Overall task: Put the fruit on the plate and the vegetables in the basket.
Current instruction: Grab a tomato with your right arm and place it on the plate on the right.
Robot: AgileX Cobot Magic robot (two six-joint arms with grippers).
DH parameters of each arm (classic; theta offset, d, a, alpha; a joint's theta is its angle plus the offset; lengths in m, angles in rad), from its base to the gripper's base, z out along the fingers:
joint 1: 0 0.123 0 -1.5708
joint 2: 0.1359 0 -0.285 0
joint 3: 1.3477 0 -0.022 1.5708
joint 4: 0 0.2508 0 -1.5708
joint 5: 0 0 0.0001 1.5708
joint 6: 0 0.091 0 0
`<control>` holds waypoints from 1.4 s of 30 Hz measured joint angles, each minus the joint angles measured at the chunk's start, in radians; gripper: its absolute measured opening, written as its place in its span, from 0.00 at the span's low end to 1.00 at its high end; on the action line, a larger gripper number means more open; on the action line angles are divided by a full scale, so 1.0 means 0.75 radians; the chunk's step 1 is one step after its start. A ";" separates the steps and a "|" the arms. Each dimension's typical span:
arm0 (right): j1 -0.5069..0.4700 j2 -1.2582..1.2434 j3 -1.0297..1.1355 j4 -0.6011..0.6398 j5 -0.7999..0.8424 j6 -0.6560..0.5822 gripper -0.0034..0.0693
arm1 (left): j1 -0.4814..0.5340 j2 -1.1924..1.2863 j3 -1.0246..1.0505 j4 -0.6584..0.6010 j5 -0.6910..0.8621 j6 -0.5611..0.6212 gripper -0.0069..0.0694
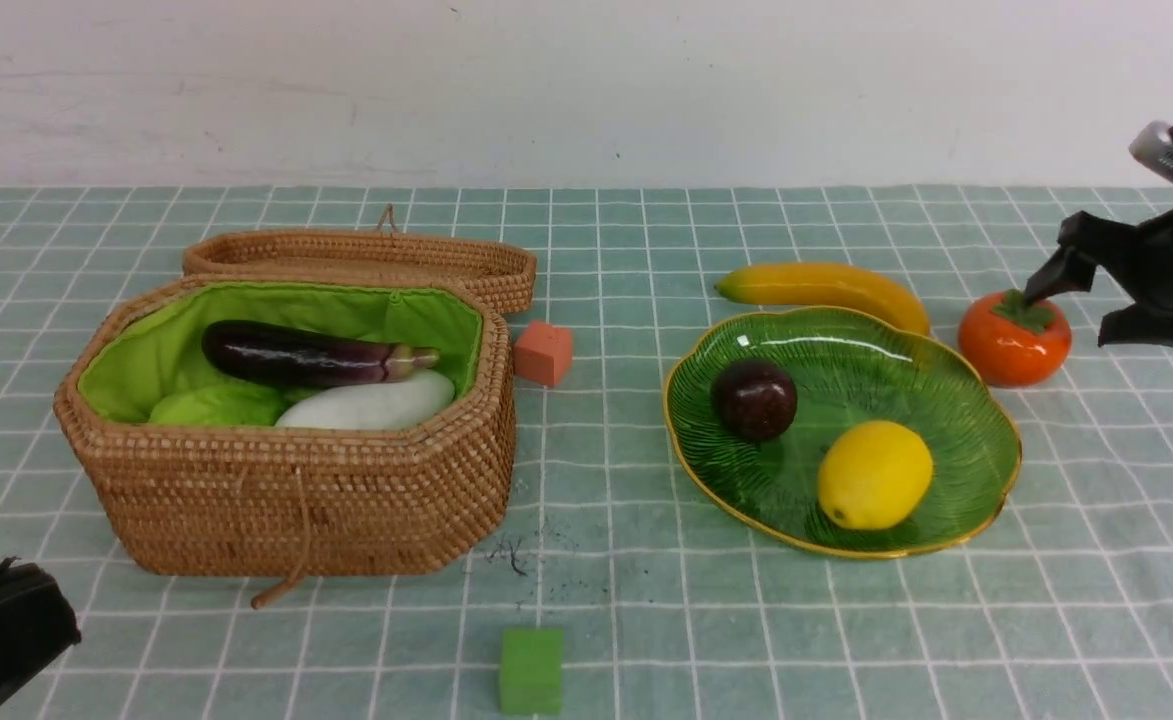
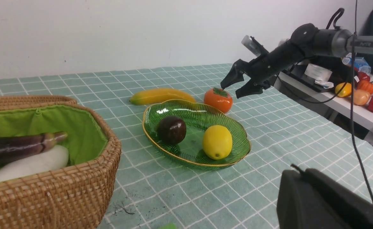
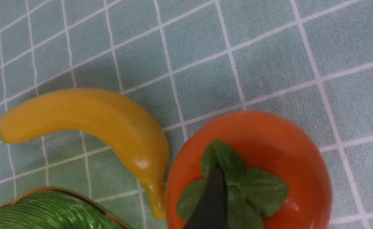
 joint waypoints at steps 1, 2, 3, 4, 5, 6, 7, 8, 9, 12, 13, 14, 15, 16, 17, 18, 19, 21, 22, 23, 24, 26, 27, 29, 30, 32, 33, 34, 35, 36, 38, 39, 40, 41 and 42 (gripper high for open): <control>0.000 0.013 -0.008 0.011 0.006 0.000 0.93 | 0.000 0.000 0.000 0.000 0.000 0.000 0.07; 0.000 0.028 -0.011 0.026 0.013 0.000 0.93 | 0.000 0.000 0.000 0.000 -0.001 0.000 0.07; 0.000 0.035 -0.014 0.041 0.019 0.000 0.93 | 0.000 0.000 0.000 0.000 -0.002 0.000 0.07; 0.000 0.041 -0.017 0.050 0.028 0.000 0.93 | 0.000 0.000 0.000 0.000 -0.002 0.000 0.07; 0.000 0.042 -0.017 0.059 0.031 0.000 0.93 | 0.000 0.000 0.000 0.000 -0.002 0.000 0.07; 0.000 0.042 -0.018 0.068 0.034 0.000 0.93 | 0.000 0.000 0.000 0.000 -0.002 0.000 0.07; 0.000 0.042 -0.018 0.068 0.034 0.000 0.93 | 0.000 0.000 0.000 0.000 -0.004 0.000 0.07; 0.000 0.042 -0.021 0.074 0.036 0.000 0.92 | 0.000 0.000 0.000 0.000 -0.003 0.000 0.07; 0.001 0.042 -0.021 0.076 0.036 -0.001 0.92 | 0.000 0.000 0.000 0.000 -0.003 0.000 0.07; 0.010 0.043 -0.021 0.075 0.036 -0.004 0.92 | 0.000 0.000 0.000 0.000 -0.006 0.000 0.07; 0.017 0.043 -0.021 0.073 0.035 -0.004 0.91 | 0.000 0.000 0.000 0.000 -0.008 0.000 0.07; 0.019 0.043 -0.021 0.074 0.034 -0.005 0.91 | 0.000 0.000 0.000 0.000 -0.008 0.000 0.07; 0.037 0.048 -0.021 0.072 0.031 -0.006 0.91 | 0.000 0.000 0.000 0.000 -0.010 0.000 0.07; 0.044 0.052 -0.021 0.072 0.029 -0.006 0.90 | 0.000 0.000 0.000 0.000 -0.012 0.000 0.07; 0.048 0.052 -0.021 0.071 0.028 -0.006 0.90 | 0.000 0.000 0.000 0.000 -0.012 0.000 0.07; 0.061 0.063 -0.022 0.071 0.024 -0.006 0.90 | 0.000 0.000 0.000 0.000 -0.012 0.000 0.07; 0.069 0.067 -0.022 0.076 0.012 -0.006 0.89 | 0.000 0.000 0.000 0.000 -0.012 0.000 0.07; 0.080 0.070 -0.027 0.076 -0.002 -0.018 0.87 | 0.000 0.000 0.000 0.000 -0.012 0.000 0.07; 0.080 0.071 -0.027 0.076 -0.004 -0.024 0.87 | 0.000 0.000 0.000 0.000 -0.012 0.000 0.07; 0.083 0.072 -0.030 0.077 -0.006 -0.044 0.84 | 0.000 0.000 0.000 0.000 -0.012 0.000 0.07; 0.083 0.072 -0.030 0.077 -0.006 -0.048 0.83 | 0.000 0.000 0.000 0.000 -0.012 0.000 0.07; 0.087 0.072 -0.033 0.070 -0.012 -0.069 0.77 | 0.000 0.000 0.000 0.000 -0.012 0.000 0.07; 0.087 0.072 -0.033 0.070 -0.012 -0.069 0.76 | 0.000 0.000 0.000 0.000 -0.012 0.000 0.07; 0.090 0.072 -0.033 0.049 -0.015 -0.070 0.74 | 0.000 0.000 0.000 0.000 -0.012 0.000 0.07; 0.090 0.067 -0.033 0.034 -0.015 -0.070 0.74 | 0.000 0.000 0.000 0.000 -0.012 0.000 0.07; 0.090 0.055 -0.033 -0.006 -0.012 -0.070 0.74 | 0.000 0.000 0.000 0.000 -0.012 0.000 0.07; 0.086 0.039 -0.033 -0.061 -0.002 -0.070 0.74 | 0.000 0.000 0.000 0.000 -0.012 0.000 0.07; 0.081 0.021 -0.033 -0.110 0.013 -0.070 0.74 | 0.000 0.000 0.000 0.000 -0.012 0.000 0.07; 0.075 -0.005 -0.033 -0.158 0.031 -0.069 0.74 | 0.000 0.000 0.000 0.000 -0.013 0.000 0.07; 0.072 -0.018 -0.033 -0.177 0.038 -0.065 0.74 | 0.000 0.000 0.000 0.000 -0.013 0.000 0.07; 0.068 -0.089 -0.033 -0.239 0.094 -0.045 0.74 | 0.000 0.000 0.000 0.000 -0.013 0.000 0.07; 0.076 -0.174 -0.033 -0.250 0.180 -0.032 0.74 | 0.000 0.000 0.000 0.001 -0.017 0.000 0.07; 0.082 -0.183 -0.033 -0.248 0.200 -0.032 0.74 | 0.000 0.000 0.000 0.001 -0.018 0.000 0.07; 0.119 -0.247 -0.033 -0.237 0.265 -0.038 0.74 | 0.000 0.000 0.000 0.001 -0.028 0.000 0.07; 0.125 -0.259 -0.033 -0.235 0.281 -0.041 0.74 | 0.000 0.000 0.000 0.001 -0.029 0.000 0.07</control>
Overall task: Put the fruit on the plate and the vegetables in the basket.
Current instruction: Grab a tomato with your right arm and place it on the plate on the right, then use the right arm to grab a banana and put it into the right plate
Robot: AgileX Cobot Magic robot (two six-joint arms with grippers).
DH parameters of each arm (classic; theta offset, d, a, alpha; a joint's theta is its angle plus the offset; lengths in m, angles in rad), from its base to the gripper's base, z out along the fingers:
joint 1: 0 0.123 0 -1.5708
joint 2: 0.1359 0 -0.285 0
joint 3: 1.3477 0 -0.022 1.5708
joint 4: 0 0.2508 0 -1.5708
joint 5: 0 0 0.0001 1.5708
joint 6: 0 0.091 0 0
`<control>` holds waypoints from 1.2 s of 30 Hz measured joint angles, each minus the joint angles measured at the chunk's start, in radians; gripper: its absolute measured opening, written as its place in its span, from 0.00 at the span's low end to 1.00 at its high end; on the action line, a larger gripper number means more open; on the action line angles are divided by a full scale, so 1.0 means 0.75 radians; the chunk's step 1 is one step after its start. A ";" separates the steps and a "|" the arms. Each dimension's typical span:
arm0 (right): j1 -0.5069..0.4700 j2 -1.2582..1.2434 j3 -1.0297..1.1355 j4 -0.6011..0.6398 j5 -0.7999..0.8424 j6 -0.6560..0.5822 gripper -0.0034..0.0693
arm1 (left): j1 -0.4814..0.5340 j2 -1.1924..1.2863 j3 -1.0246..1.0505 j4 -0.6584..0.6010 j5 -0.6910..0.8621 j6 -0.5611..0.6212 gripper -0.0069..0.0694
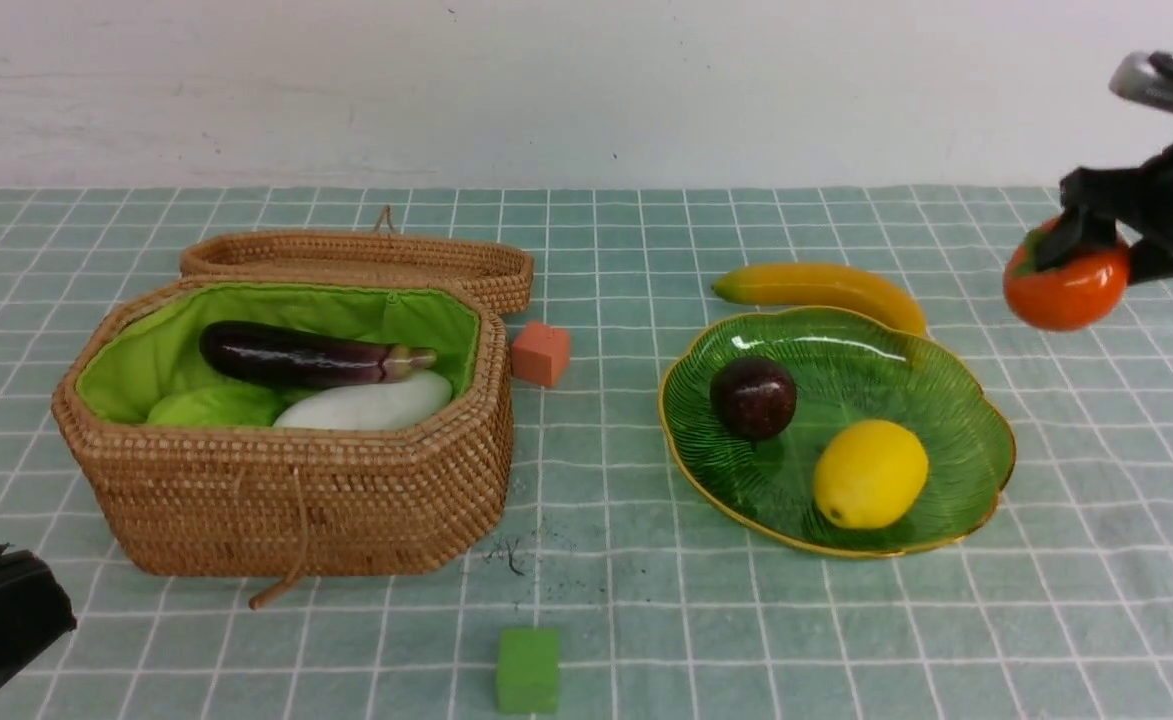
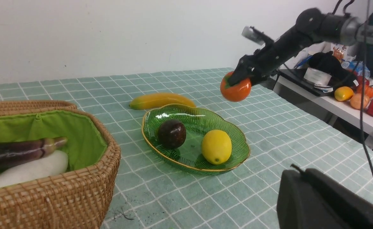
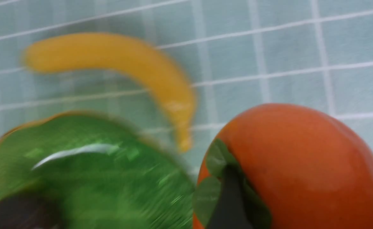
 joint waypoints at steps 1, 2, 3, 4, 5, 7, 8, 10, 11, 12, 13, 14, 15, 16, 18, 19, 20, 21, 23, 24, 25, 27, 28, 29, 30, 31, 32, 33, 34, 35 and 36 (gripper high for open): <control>0.047 -0.027 0.008 0.021 0.041 -0.007 0.74 | 0.000 0.000 0.000 0.000 -0.002 0.000 0.07; 0.086 -0.030 0.016 0.031 0.053 -0.014 0.74 | 0.000 0.000 0.000 0.000 -0.004 0.000 0.07; 0.125 -0.026 0.026 0.038 0.059 -0.021 0.74 | 0.000 0.000 0.000 0.000 -0.004 0.000 0.07; 0.171 -0.003 0.040 0.043 0.063 -0.027 0.74 | 0.000 0.000 0.000 0.001 -0.004 0.000 0.07; 0.197 0.010 0.043 0.044 0.063 -0.028 0.74 | 0.000 0.000 0.000 0.001 -0.004 0.000 0.07; 0.230 0.046 0.047 0.045 0.052 -0.030 0.74 | 0.000 0.000 0.000 0.001 -0.004 0.000 0.07; 0.260 0.081 0.053 0.037 0.027 -0.040 0.74 | 0.000 0.000 0.000 0.001 -0.005 0.000 0.07; 0.274 0.113 0.053 0.020 -0.003 -0.052 0.75 | 0.000 0.000 0.000 0.001 -0.005 0.000 0.07; 0.275 0.117 0.053 0.018 -0.009 -0.056 0.77 | 0.000 0.000 0.000 0.001 -0.005 0.000 0.07; 0.275 0.123 0.054 0.013 -0.012 -0.059 0.82 | 0.000 0.000 0.000 0.001 -0.005 0.000 0.07; 0.275 0.123 0.054 0.013 -0.012 -0.059 0.84 | 0.000 0.000 0.000 0.001 -0.005 0.000 0.07; 0.273 0.121 0.049 0.008 -0.007 -0.061 0.91 | 0.000 0.000 0.000 0.001 -0.005 0.000 0.07; 0.274 0.118 0.039 0.002 0.004 -0.061 0.94 | 0.000 0.000 0.000 0.001 -0.005 0.000 0.07; 0.271 0.107 0.018 -0.016 0.031 -0.062 0.97 | 0.000 0.000 0.000 0.001 -0.005 0.000 0.07; 0.269 0.098 -0.003 -0.029 0.055 -0.064 0.98 | 0.000 0.000 0.000 0.001 -0.004 0.000 0.07; 0.268 0.086 -0.028 -0.047 0.077 -0.064 0.97 | 0.000 0.000 0.000 0.001 -0.004 0.000 0.07; 0.265 0.072 -0.068 -0.084 0.094 -0.064 0.96 | 0.000 0.000 0.000 0.001 -0.004 0.000 0.07; 0.265 0.069 -0.081 -0.095 0.096 -0.064 0.95 | 0.000 0.000 0.000 0.001 -0.004 0.000 0.07; 0.262 0.059 -0.144 -0.169 0.068 -0.071 0.87 | 0.000 0.000 0.000 0.001 -0.004 0.000 0.07; 0.261 0.064 -0.170 -0.199 0.021 -0.094 0.83 | 0.000 0.000 0.000 0.001 -0.004 0.000 0.07; 0.261 0.076 -0.184 -0.205 -0.007 -0.120 0.80 | 0.000 0.000 0.000 0.001 -0.004 0.000 0.08; 0.261 0.131 -0.232 -0.215 -0.080 -0.193 0.74 | 0.000 0.000 0.000 0.001 -0.004 0.000 0.08; 0.261 0.166 -0.258 -0.215 -0.103 -0.222 0.74 | 0.000 0.000 0.000 0.001 -0.002 0.000 0.08; 0.261 0.198 -0.282 -0.215 -0.116 -0.257 0.73 | 0.000 0.000 0.000 0.003 0.001 0.000 0.08; 0.261 0.206 -0.288 -0.215 -0.119 -0.257 0.73 | 0.000 0.000 0.000 0.003 0.001 0.000 0.08; 0.261 0.232 -0.307 -0.215 -0.123 -0.284 0.73 | 0.000 0.000 0.000 0.006 0.006 0.000 0.08; 0.261 0.293 -0.352 -0.215 -0.131 -0.314 0.74 | 0.000 0.000 0.000 0.012 0.017 0.000 0.08; 0.261 0.337 -0.385 -0.215 -0.132 -0.325 0.74 | 0.000 0.000 0.000 0.022 0.031 0.000 0.08; 0.261 0.380 -0.418 -0.215 -0.132 -0.330 0.75 | 0.000 0.000 0.000 0.033 0.045 0.000 0.08; 0.261 0.421 -0.450 -0.213 -0.132 -0.336 0.76 | 0.000 0.000 0.000 0.044 0.060 0.000 0.08; 0.261 0.457 -0.479 -0.208 -0.132 -0.338 0.77 | 0.000 0.000 0.000 0.058 0.067 0.000 0.08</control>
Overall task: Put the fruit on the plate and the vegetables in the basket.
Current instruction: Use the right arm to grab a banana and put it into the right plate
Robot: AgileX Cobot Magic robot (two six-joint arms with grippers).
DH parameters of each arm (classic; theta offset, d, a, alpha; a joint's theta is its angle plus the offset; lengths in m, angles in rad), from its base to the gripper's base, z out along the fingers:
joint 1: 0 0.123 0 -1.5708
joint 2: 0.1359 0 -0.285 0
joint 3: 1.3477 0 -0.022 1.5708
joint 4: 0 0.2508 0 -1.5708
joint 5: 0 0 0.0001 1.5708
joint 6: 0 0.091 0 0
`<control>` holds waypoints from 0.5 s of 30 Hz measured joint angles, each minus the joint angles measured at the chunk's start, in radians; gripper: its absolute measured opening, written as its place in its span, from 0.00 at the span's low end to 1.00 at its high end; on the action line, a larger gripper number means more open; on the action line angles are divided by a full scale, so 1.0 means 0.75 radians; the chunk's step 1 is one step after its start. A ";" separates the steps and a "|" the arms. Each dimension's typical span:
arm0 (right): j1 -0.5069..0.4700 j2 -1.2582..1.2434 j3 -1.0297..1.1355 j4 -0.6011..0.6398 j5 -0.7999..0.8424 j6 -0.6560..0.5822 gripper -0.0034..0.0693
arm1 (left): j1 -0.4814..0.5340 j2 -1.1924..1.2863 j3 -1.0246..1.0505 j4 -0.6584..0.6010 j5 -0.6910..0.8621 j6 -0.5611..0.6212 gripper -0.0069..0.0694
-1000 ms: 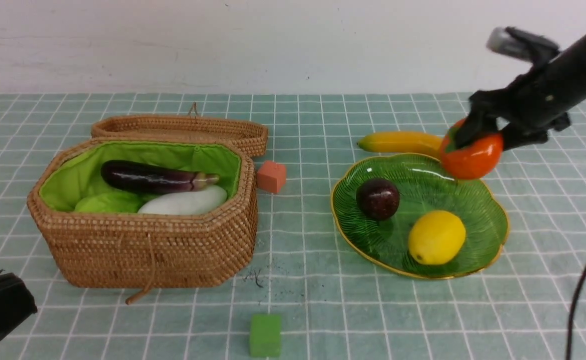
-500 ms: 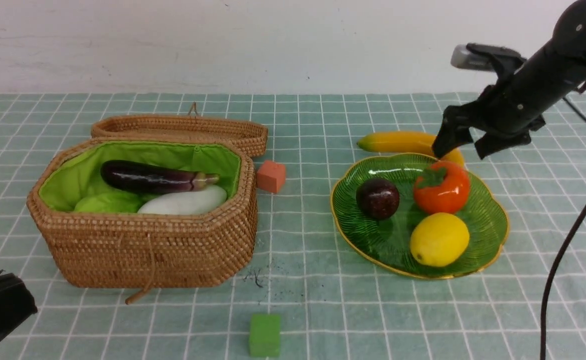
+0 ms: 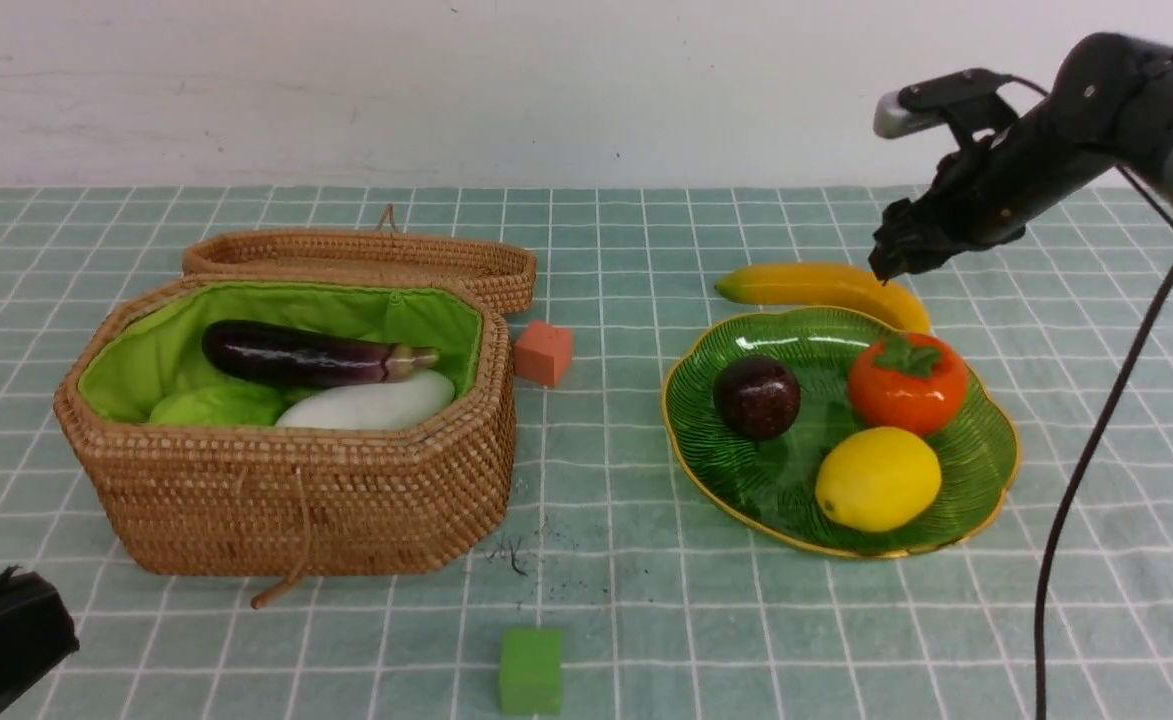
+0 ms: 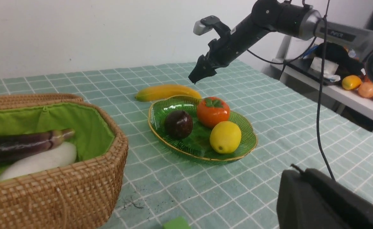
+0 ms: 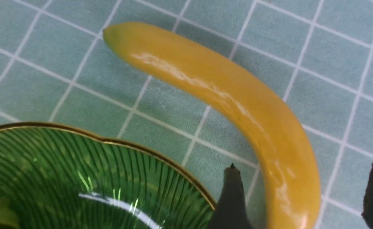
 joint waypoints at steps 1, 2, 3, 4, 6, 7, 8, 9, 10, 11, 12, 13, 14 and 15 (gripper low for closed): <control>0.000 0.032 -0.025 0.005 0.000 -0.001 0.77 | 0.000 0.000 0.000 0.012 0.003 0.000 0.08; 0.000 0.063 -0.050 0.012 0.000 -0.001 0.78 | 0.000 0.000 0.000 0.021 0.004 0.000 0.08; 0.000 0.081 -0.064 0.020 0.000 -0.001 0.78 | 0.000 0.000 0.000 0.035 0.004 0.000 0.08; 0.000 0.095 -0.075 0.023 0.000 -0.001 0.78 | 0.000 0.000 0.000 0.042 0.004 0.000 0.08; 0.000 0.118 -0.090 0.024 -0.005 -0.001 0.78 | 0.000 0.000 0.000 0.055 -0.006 0.000 0.08; 0.000 0.125 -0.093 0.024 -0.016 -0.001 0.78 | 0.000 0.000 0.000 0.058 -0.010 0.000 0.08; 0.000 0.128 -0.094 0.024 -0.022 -0.001 0.78 | 0.000 0.000 0.000 0.058 -0.013 0.000 0.08; 0.000 0.131 -0.094 0.024 -0.029 -0.001 0.78 | 0.000 0.000 0.000 0.060 -0.013 0.000 0.08; 0.000 0.133 -0.094 0.024 -0.041 -0.003 0.78 | 0.000 0.000 0.000 0.062 -0.014 0.000 0.08; 0.000 0.135 -0.095 0.026 -0.052 -0.003 0.78 | 0.000 0.000 0.000 0.062 -0.015 0.000 0.08; 0.000 0.137 -0.095 0.027 -0.063 -0.004 0.78 | 0.000 0.000 0.000 0.063 -0.015 0.000 0.08; 0.000 0.140 -0.096 0.027 -0.072 -0.004 0.78 | 0.000 0.000 0.000 0.063 -0.015 0.000 0.08; 0.000 0.147 -0.096 0.028 -0.081 -0.004 0.78 | 0.000 0.000 0.000 0.063 -0.015 0.000 0.08; 0.000 0.149 -0.096 0.028 -0.083 -0.004 0.78 | 0.000 0.000 0.000 0.063 -0.015 0.000 0.08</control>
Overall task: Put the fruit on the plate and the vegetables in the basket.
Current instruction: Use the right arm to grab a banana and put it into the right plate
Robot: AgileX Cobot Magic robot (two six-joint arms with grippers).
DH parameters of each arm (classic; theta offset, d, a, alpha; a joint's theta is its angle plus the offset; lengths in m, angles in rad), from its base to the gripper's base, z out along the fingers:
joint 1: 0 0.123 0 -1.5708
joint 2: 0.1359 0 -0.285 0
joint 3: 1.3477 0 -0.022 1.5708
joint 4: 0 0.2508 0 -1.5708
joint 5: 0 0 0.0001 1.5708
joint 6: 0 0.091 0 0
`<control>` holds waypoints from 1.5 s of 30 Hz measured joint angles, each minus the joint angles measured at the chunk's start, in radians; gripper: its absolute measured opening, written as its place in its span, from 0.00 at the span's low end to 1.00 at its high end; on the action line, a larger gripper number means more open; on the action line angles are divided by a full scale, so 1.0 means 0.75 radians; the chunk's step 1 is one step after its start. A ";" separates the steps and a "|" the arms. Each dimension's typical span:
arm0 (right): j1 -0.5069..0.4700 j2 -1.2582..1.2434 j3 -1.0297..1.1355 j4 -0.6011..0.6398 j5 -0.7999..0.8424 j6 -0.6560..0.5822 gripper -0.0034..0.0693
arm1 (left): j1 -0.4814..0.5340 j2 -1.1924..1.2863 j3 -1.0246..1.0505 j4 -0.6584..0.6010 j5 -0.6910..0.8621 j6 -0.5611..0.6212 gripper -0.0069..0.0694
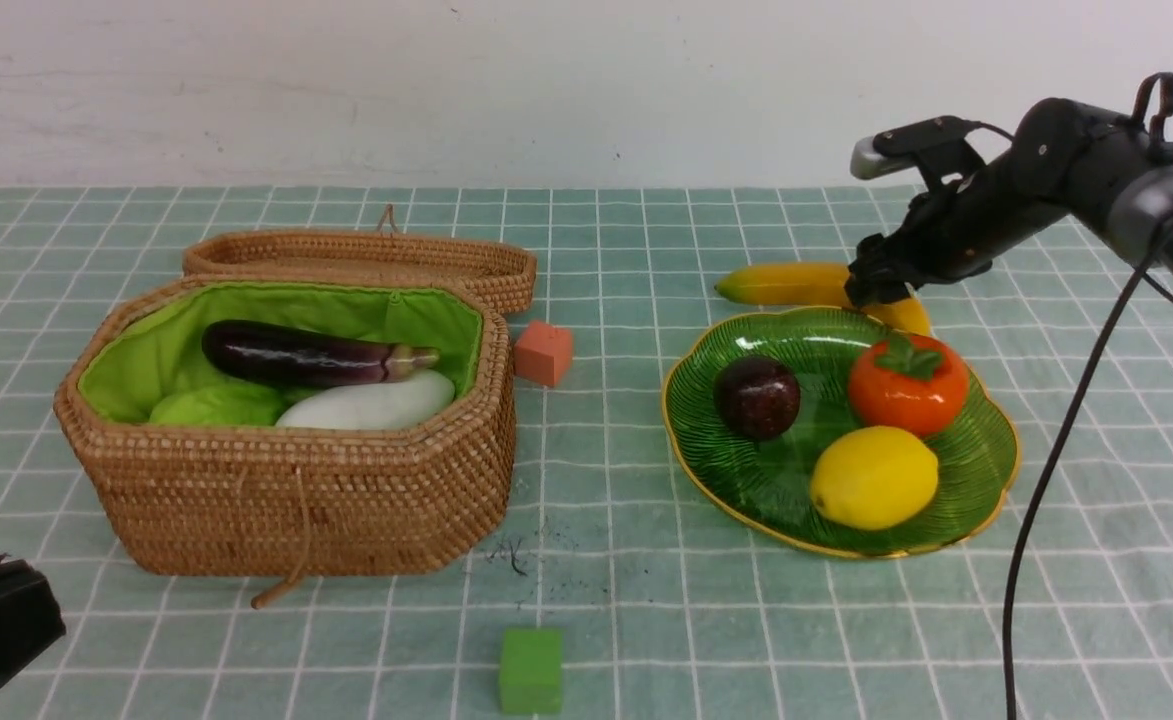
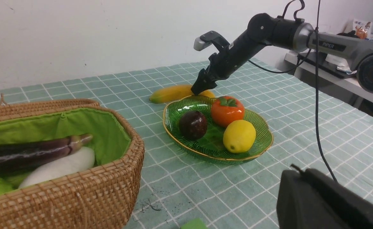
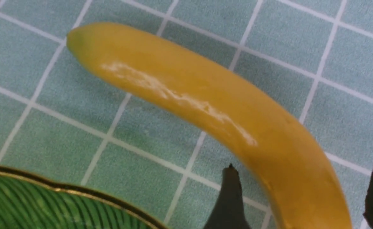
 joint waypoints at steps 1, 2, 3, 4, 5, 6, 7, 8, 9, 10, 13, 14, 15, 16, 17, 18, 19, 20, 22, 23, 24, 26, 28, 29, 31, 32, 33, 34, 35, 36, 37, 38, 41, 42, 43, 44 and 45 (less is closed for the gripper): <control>-0.001 0.007 0.000 0.000 -0.004 0.000 0.78 | 0.000 0.000 0.000 0.000 0.000 0.000 0.08; -0.003 0.015 0.000 0.001 -0.004 0.000 0.78 | 0.000 0.000 0.000 0.000 0.000 0.000 0.08; -0.004 0.019 0.000 0.001 -0.006 -0.001 0.78 | 0.000 0.000 0.000 0.000 0.000 0.000 0.08; -0.007 0.025 0.000 0.003 -0.006 -0.001 0.78 | 0.000 0.000 0.000 0.000 0.000 0.000 0.08; -0.011 0.028 0.000 0.004 -0.007 -0.001 0.78 | 0.000 0.000 0.000 0.000 0.000 0.000 0.08; -0.015 0.036 0.000 0.004 -0.009 0.002 0.78 | 0.000 0.000 0.000 0.000 0.000 0.000 0.08; -0.027 0.048 0.000 0.004 -0.018 0.018 0.78 | 0.000 0.000 0.000 0.000 0.000 0.000 0.08; -0.032 0.055 0.000 0.006 -0.022 0.029 0.78 | 0.000 0.000 0.000 0.000 0.000 0.000 0.08; -0.040 0.061 0.000 0.006 -0.025 0.036 0.78 | 0.000 0.000 0.000 0.000 0.000 0.000 0.08; -0.041 0.063 0.000 0.006 -0.026 0.039 0.78 | 0.000 0.000 0.000 0.000 0.000 0.000 0.08; -0.054 0.074 -0.008 0.021 -0.030 0.049 0.77 | 0.000 0.000 0.000 0.000 0.000 0.000 0.08; -0.054 0.074 -0.008 0.021 -0.030 0.049 0.77 | 0.000 0.000 0.000 0.000 0.000 0.000 0.08; -0.054 0.078 -0.012 0.021 -0.031 0.049 0.75 | 0.000 0.000 0.000 0.000 0.000 0.000 0.08; -0.054 0.080 -0.012 0.019 -0.034 0.043 0.72 | 0.000 0.000 0.000 0.000 0.000 0.000 0.08; -0.054 0.080 -0.012 0.016 -0.040 0.037 0.67 | 0.000 0.000 0.000 0.000 0.000 0.000 0.08; -0.055 0.080 -0.012 0.013 -0.044 0.034 0.62 | 0.000 0.000 0.000 0.000 0.000 0.000 0.08; -0.055 0.080 -0.012 0.012 -0.046 0.034 0.58 | 0.000 0.000 0.000 0.000 0.000 0.000 0.08; -0.056 0.077 -0.012 -0.003 -0.047 0.033 0.46 | 0.000 0.000 0.000 0.000 0.000 0.000 0.08; -0.058 0.066 -0.012 -0.011 -0.039 0.039 0.45 | 0.000 0.000 0.000 0.000 0.000 0.000 0.08; -0.059 0.056 -0.012 -0.011 -0.034 0.055 0.46 | 0.000 0.000 0.000 0.000 0.000 0.000 0.08; -0.064 0.039 -0.012 -0.014 -0.029 0.078 0.46 | 0.000 0.000 0.000 -0.001 0.000 0.000 0.08; -0.078 -0.006 -0.012 -0.018 -0.015 0.113 0.46 | 0.000 0.000 0.000 -0.005 0.000 0.000 0.08; -0.097 -0.086 -0.012 -0.030 0.028 0.102 0.46 | 0.000 0.000 0.000 -0.006 0.002 0.000 0.08; -0.106 -0.148 -0.013 -0.035 0.085 0.011 0.46 | 0.000 0.000 0.000 -0.006 0.002 0.000 0.08; -0.109 -0.218 -0.020 -0.025 0.201 -0.198 0.46 | 0.000 0.000 0.000 -0.006 0.002 0.000 0.08; -0.109 -0.253 -0.025 0.016 0.298 -0.358 0.46 | 0.000 0.000 0.000 -0.006 0.002 0.000 0.08; -0.109 -0.270 -0.025 0.058 0.365 -0.453 0.46 | 0.000 0.000 0.000 -0.006 0.002 0.000 0.08; -0.109 -0.281 -0.025 0.125 0.425 -0.532 0.46 | 0.000 0.000 0.000 -0.006 0.002 0.000 0.08; -0.109 -0.287 -0.025 0.180 0.484 -0.607 0.46 | 0.000 0.000 0.000 -0.006 0.002 0.000 0.08; -0.106 -0.286 -0.025 0.252 0.523 -0.669 0.46 | 0.000 0.000 0.000 -0.006 0.002 0.000 0.08; -0.105 -0.283 -0.025 0.271 0.531 -0.677 0.46 | 0.000 0.000 0.000 -0.006 0.002 0.000 0.08; -0.098 -0.273 -0.025 0.318 0.541 -0.730 0.46 | 0.000 0.000 0.000 -0.006 0.002 0.000 0.08; -0.078 -0.240 -0.023 0.324 0.549 -0.801 0.46 | 0.000 0.000 0.000 -0.018 0.005 0.000 0.08; -0.068 -0.230 -0.023 0.313 0.549 -0.814 0.46 | 0.000 0.000 0.000 -0.023 0.005 0.000 0.08; -0.057 -0.219 -0.023 0.297 0.550 -0.826 0.46 | 0.000 0.000 0.000 -0.026 0.005 0.000 0.08; -0.042 -0.205 -0.023 0.266 0.550 -0.836 0.46 | 0.000 0.000 0.000 -0.026 0.005 0.000 0.08; -0.033 -0.199 -0.023 0.254 0.550 -0.837 0.46 | 0.000 0.000 0.000 -0.026 0.005 0.000 0.08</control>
